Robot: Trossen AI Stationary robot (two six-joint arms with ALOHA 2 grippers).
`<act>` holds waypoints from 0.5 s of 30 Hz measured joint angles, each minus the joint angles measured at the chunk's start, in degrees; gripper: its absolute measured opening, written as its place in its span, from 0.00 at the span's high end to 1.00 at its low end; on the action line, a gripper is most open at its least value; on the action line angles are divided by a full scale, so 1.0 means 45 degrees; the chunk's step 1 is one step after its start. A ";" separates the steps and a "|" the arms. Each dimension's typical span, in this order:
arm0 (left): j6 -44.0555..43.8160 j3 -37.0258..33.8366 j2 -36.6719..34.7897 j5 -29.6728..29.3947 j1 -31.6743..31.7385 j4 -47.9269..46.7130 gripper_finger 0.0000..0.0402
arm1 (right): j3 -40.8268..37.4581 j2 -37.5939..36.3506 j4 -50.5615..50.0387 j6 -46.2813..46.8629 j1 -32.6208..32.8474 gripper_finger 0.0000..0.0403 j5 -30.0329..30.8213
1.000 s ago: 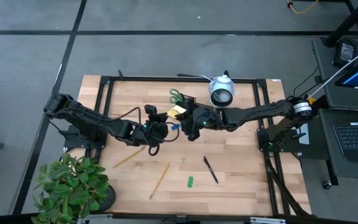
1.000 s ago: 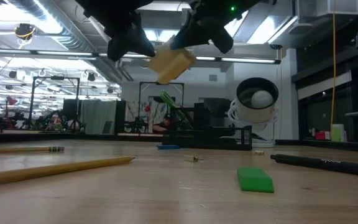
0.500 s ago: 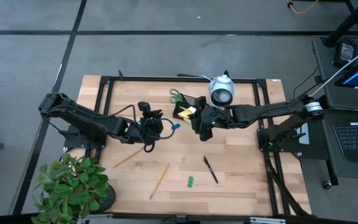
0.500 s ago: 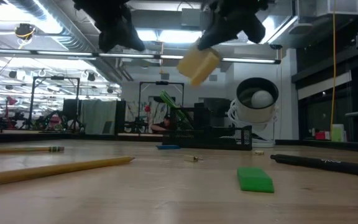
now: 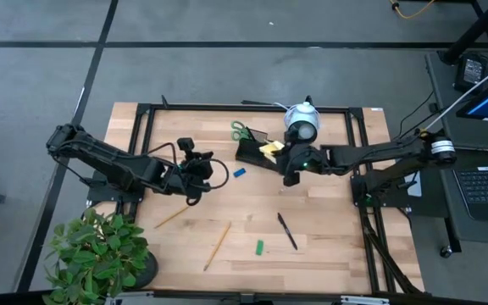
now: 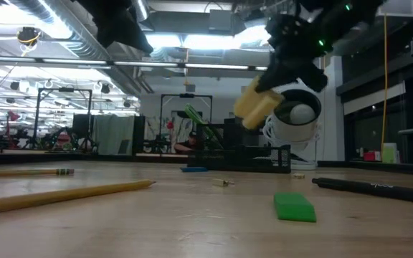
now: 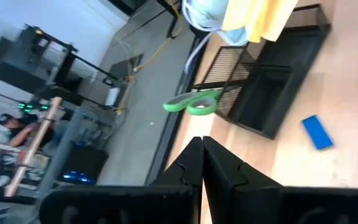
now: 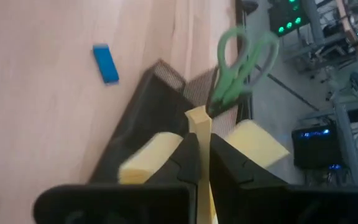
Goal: Pick and place office supplies into organizer
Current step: Put the yellow sticky notes into the black desk organizer
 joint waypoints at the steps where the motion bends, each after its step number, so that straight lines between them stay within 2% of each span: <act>1: -0.0101 0.0000 0.0001 0.0146 0.0012 -0.0035 1.00 | -0.0352 -0.0156 0.0292 -0.0030 -0.0140 0.95 -0.0095; 6: -0.0199 -0.0024 0.0005 0.1475 0.0173 0.0164 1.00 | -0.1808 -0.0741 0.2116 -0.0685 -0.0661 0.95 -0.0990; 9: 0.0546 -0.0649 -0.0039 0.2513 0.0432 0.2065 1.00 | -0.2340 -0.0819 0.2675 -0.1008 -0.0870 0.95 -0.1305; 13: 0.1733 -0.1918 -0.0290 0.4569 0.1083 0.4901 1.00 | -0.2846 -0.0805 0.2771 -0.1094 -0.1152 0.95 -0.1408; 15: 0.1785 -0.2504 -0.0499 0.4996 0.1451 0.5829 1.00 | -0.3130 -0.0805 0.3209 -0.1159 -0.1258 0.95 -0.1620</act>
